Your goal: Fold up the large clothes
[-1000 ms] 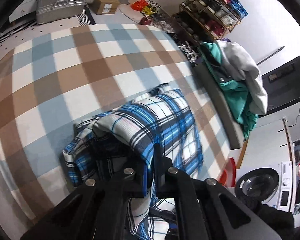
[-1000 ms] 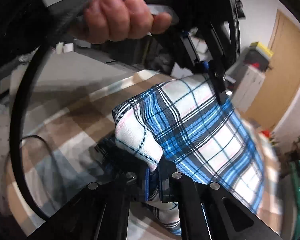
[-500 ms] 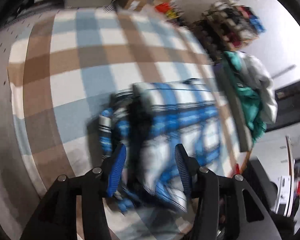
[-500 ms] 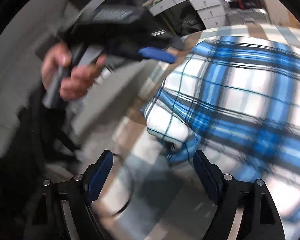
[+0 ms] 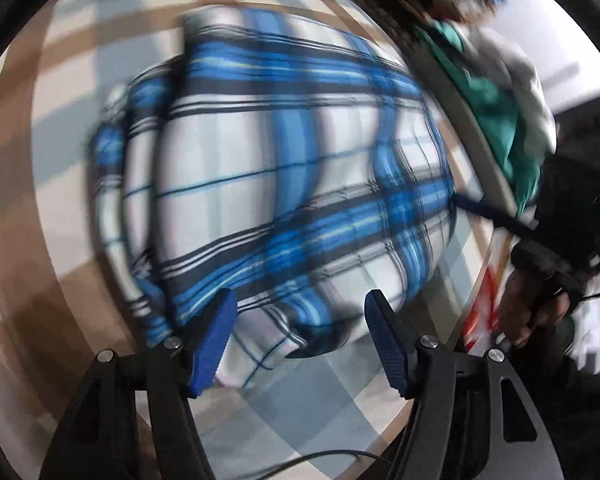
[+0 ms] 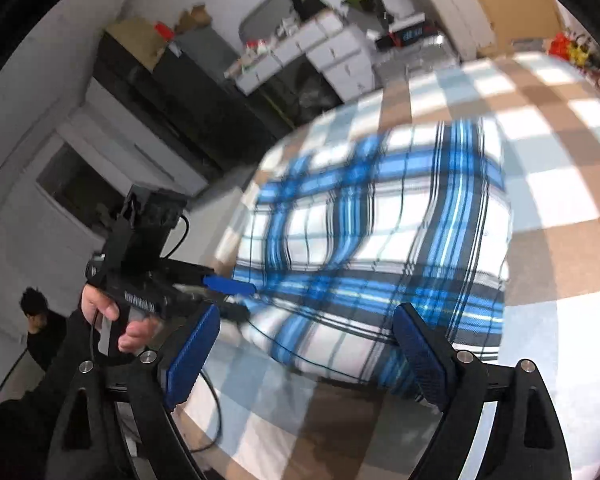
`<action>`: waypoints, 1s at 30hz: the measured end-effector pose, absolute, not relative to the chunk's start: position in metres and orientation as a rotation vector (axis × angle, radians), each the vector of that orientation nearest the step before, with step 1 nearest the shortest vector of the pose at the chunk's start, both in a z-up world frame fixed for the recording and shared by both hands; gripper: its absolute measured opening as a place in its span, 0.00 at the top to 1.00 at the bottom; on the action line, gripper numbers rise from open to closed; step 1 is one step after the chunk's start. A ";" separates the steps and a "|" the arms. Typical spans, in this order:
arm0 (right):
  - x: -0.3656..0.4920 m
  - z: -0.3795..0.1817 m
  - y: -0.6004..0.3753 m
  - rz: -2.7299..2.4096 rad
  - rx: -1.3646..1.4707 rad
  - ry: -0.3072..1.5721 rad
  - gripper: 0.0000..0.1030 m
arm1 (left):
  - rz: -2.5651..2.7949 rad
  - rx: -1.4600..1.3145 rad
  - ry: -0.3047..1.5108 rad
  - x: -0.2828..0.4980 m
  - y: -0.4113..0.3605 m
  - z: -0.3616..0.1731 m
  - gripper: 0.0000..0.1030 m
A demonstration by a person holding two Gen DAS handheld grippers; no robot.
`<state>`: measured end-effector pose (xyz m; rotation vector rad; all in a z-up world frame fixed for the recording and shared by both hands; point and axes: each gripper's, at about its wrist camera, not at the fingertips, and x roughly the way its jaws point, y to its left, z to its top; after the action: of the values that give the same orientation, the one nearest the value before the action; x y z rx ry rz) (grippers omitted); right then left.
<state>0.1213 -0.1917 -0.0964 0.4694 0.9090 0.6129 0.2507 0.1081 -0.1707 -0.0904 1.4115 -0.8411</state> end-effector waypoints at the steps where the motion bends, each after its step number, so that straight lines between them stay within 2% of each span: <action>1: 0.129 -0.106 -0.185 0.606 0.472 0.936 0.13 | -0.849 -0.140 1.401 0.253 0.117 -0.171 0.42; 8: 0.153 -0.109 -0.187 0.590 0.476 1.088 0.13 | -0.708 -0.099 1.349 0.256 0.150 -0.154 0.42; 12: 0.183 -0.063 -0.169 0.638 0.368 1.060 0.13 | -0.810 -0.103 1.271 0.239 0.135 -0.120 0.42; 16: 0.235 -0.027 -0.119 0.571 0.091 1.061 0.14 | -0.926 -0.027 1.181 0.216 0.102 -0.103 0.42; 19: 0.276 -0.031 -0.065 0.518 -0.113 1.121 0.31 | -0.884 0.022 1.237 0.222 0.086 -0.134 0.42; 21: 0.303 -0.057 -0.035 0.503 -0.189 1.245 0.48 | -0.831 -0.002 1.306 0.233 0.082 -0.161 0.42; 22: 0.311 -0.072 -0.028 0.496 -0.203 1.291 0.50 | -0.818 -0.017 1.321 0.237 0.081 -0.171 0.42; 25: 0.330 -0.115 -0.016 0.423 -0.265 1.379 0.51 | -0.813 -0.077 1.326 0.241 0.086 -0.184 0.42; 28: 0.325 -0.125 -0.002 0.373 -0.383 1.364 0.52 | -0.806 -0.118 1.316 0.243 0.089 -0.186 0.42; 30: 0.326 -0.124 -0.005 0.368 -0.346 1.362 0.50 | -0.797 -0.110 1.314 0.240 0.090 -0.184 0.42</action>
<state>0.3260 -0.0049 -0.1240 -0.3462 1.3619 0.3679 0.2400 0.0898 -0.1843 -0.1098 1.3140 -0.7973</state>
